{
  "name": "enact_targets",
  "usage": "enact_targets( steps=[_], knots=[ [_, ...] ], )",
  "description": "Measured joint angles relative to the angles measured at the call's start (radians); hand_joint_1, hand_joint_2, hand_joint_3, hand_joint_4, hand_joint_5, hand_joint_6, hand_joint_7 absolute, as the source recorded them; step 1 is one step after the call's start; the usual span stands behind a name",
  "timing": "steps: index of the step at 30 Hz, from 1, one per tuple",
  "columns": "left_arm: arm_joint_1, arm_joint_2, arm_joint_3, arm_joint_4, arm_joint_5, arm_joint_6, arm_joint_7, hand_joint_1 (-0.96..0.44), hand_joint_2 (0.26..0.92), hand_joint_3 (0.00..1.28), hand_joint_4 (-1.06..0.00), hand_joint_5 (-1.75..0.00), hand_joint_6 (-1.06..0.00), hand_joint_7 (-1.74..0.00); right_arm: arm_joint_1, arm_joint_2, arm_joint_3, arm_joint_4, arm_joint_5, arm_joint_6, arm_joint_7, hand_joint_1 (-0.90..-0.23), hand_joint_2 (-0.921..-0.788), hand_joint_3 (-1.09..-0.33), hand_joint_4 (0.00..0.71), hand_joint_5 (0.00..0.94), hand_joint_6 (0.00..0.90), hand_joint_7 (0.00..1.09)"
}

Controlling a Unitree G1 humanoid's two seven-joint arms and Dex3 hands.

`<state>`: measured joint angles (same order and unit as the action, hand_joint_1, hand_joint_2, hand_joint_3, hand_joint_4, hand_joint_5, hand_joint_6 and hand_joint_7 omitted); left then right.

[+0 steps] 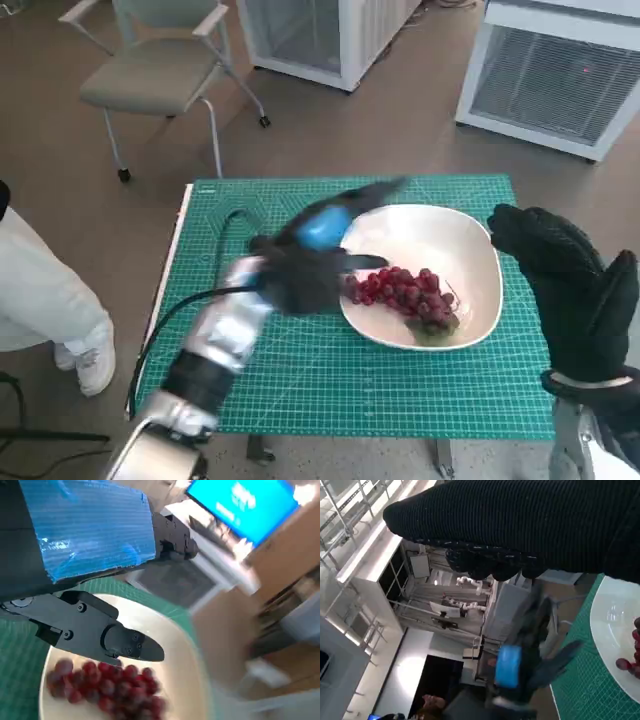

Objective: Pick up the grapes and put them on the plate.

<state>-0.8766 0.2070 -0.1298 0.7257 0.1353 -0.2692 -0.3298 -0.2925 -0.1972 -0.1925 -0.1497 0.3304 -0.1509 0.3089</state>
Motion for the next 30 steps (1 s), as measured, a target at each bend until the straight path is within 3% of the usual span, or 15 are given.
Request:
enact_targets(
  steps=[7, 12, 30],
  knots=[
    [0.080, -0.015, 0.185, 0.033, -0.289, -0.044, -0.171, -0.50, 0.921, 0.12, -0.15, -0.01, -0.18, -0.02, -0.001, 0.000, 0.000, -0.004, -0.002, 0.000, 0.000, -0.544, -0.921, -0.563, 0.347, 0.280, 0.152, 0.87],
    [0.142, -0.021, 0.268, 0.026, -0.412, -0.046, -0.248, -0.52, 0.921, 0.14, -0.18, -0.02, -0.21, -0.03, -0.001, 0.000, 0.000, -0.004, -0.002, 0.000, 0.000, -0.544, -0.921, -0.563, 0.347, 0.282, 0.154, 0.87],
    [0.270, -0.051, 0.310, -0.157, -0.523, -0.009, -0.292, -0.50, 0.921, 0.14, -0.20, 0.00, -0.26, -0.02, -0.002, -0.014, -0.003, 0.006, 0.001, 0.000, 0.004, -0.543, -0.921, -0.563, 0.341, 0.285, 0.157, 0.86]
  ],
)
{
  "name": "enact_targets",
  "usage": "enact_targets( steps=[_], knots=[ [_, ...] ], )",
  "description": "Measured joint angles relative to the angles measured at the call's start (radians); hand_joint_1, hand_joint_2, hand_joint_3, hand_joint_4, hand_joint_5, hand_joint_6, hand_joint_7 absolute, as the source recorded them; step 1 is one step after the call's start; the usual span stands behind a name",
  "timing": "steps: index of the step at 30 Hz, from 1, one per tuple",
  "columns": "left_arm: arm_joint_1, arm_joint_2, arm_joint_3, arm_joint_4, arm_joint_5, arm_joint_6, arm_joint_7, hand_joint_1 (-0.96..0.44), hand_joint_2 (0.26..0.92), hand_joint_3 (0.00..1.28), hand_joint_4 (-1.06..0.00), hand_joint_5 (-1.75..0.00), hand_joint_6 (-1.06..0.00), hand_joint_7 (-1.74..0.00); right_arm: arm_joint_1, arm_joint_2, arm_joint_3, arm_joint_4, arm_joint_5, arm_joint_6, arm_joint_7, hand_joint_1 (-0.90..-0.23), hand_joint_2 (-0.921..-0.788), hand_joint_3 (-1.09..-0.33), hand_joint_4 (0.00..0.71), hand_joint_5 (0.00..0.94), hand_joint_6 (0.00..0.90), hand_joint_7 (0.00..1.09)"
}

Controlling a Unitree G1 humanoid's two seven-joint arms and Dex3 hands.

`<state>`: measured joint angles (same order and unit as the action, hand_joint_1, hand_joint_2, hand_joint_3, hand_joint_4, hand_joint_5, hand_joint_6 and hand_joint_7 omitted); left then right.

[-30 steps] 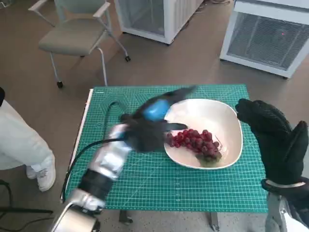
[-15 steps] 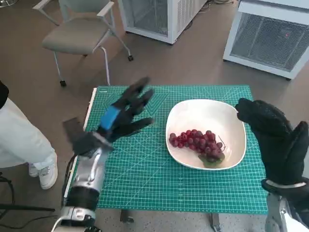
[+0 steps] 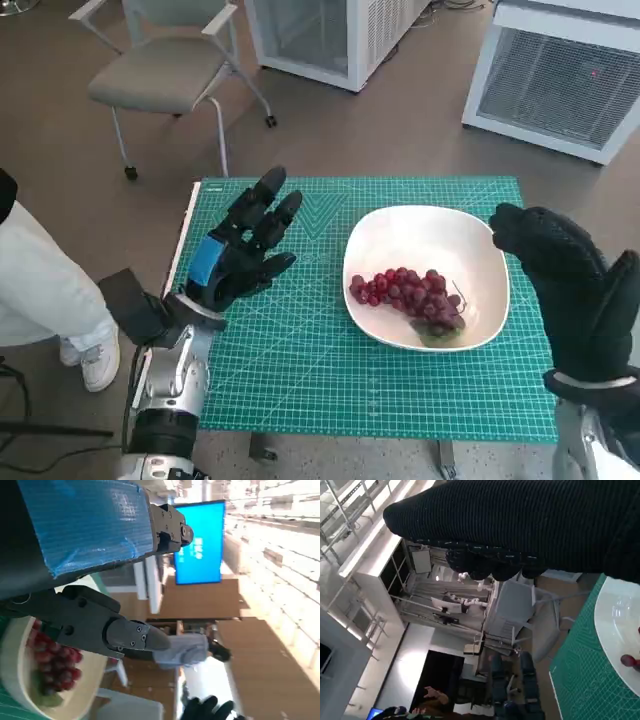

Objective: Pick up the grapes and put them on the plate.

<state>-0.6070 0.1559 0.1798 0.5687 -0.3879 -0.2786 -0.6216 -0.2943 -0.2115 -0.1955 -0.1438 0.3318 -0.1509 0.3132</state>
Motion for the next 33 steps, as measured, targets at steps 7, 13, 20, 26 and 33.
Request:
enact_targets(
  steps=[7, 13, 20, 26, 33],
  knots=[
    [0.025, -0.009, 0.000, -0.022, -0.004, 0.003, -0.001, -0.49, 0.921, 0.13, -0.17, 0.00, -0.25, -0.01, -0.001, -0.006, 0.000, 0.009, 0.000, 0.000, 0.002, -0.536, -0.921, -0.565, 0.339, 0.287, 0.158, 0.86],
    [0.036, -0.009, 0.000, -0.026, -0.006, 0.012, -0.003, -0.49, 0.921, 0.11, -0.18, 0.00, -0.25, -0.01, -0.003, -0.011, 0.000, 0.012, 0.003, 0.000, 0.004, -0.534, -0.921, -0.567, 0.339, 0.290, 0.158, 0.87],
    [0.041, -0.009, -0.001, -0.039, -0.007, 0.026, -0.013, -0.48, 0.921, 0.09, -0.19, -0.01, -0.26, -0.01, -0.004, -0.019, -0.001, 0.012, 0.011, 0.000, 0.006, -0.534, -0.921, -0.568, 0.344, 0.296, 0.162, 0.87],
    [0.043, -0.009, -0.003, -0.040, -0.007, 0.027, -0.025, -0.48, 0.921, 0.09, -0.20, -0.01, -0.26, -0.01, -0.005, -0.023, -0.001, 0.015, 0.017, 0.000, 0.009, -0.535, -0.921, -0.566, 0.348, 0.301, 0.165, 0.87],
    [0.044, -0.012, -0.006, -0.040, -0.008, 0.028, -0.045, -0.48, 0.921, 0.08, -0.20, -0.01, -0.26, 0.00, -0.006, -0.029, -0.003, 0.023, 0.019, 0.000, 0.015, -0.536, -0.921, -0.565, 0.345, 0.302, 0.164, 0.87]
  ],
)
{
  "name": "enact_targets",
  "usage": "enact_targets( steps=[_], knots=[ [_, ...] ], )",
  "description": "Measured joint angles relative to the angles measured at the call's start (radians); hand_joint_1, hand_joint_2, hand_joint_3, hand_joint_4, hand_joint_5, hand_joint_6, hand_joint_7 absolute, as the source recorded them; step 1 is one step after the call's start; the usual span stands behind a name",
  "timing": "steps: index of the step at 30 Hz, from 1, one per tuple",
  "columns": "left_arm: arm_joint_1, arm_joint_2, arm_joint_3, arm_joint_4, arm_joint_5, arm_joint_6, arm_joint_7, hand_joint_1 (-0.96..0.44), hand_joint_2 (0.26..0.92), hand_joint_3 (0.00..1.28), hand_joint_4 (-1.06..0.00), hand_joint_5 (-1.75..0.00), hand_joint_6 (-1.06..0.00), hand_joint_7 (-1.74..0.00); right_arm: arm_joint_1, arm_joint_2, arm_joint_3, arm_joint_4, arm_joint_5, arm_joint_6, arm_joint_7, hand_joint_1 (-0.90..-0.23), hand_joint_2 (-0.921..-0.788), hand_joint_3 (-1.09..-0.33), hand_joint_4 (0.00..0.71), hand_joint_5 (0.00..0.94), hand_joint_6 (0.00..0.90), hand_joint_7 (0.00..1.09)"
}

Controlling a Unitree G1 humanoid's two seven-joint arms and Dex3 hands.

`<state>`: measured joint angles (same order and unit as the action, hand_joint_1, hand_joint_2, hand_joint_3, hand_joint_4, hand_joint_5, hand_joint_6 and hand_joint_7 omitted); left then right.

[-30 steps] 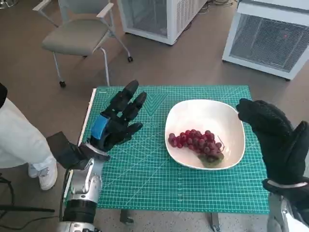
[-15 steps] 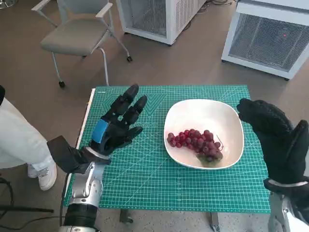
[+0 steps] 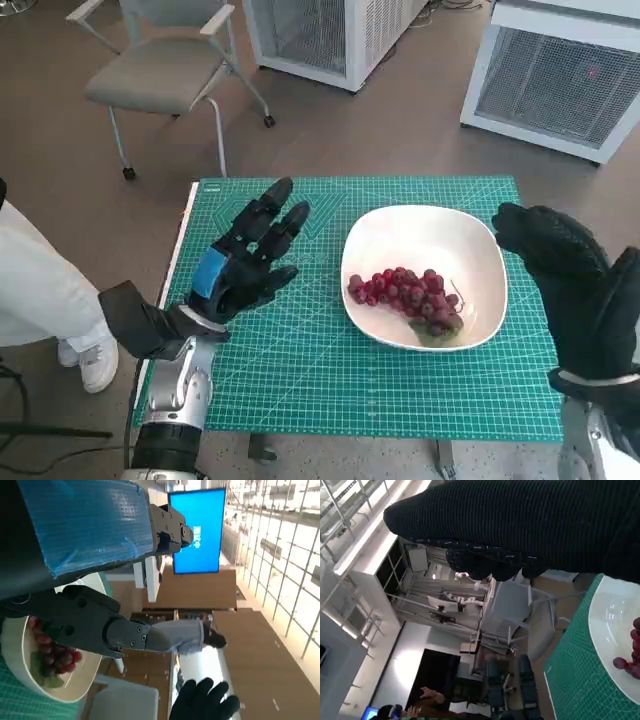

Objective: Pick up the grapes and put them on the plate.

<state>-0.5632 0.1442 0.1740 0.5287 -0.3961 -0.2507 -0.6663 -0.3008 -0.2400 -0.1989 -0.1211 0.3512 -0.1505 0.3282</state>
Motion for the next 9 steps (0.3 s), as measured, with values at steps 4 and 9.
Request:
enact_targets(
  steps=[4, 9],
  knots=[
    [0.000, -0.004, 0.000, 0.000, -0.003, 0.002, -0.009, -0.47, 0.921, 0.07, -0.20, -0.01, -0.26, -0.01, -0.001, -0.002, -0.001, 0.002, 0.001, 0.002, 0.000, -0.539, -0.921, -0.565, 0.344, 0.302, 0.165, 0.87],
    [0.000, -0.013, 0.000, 0.000, -0.004, 0.002, -0.013, -0.47, 0.921, 0.07, -0.20, -0.01, -0.27, -0.01, -0.006, -0.004, -0.002, 0.003, 0.002, 0.007, 0.001, -0.540, -0.921, -0.564, 0.344, 0.303, 0.166, 0.86]
  ],
)
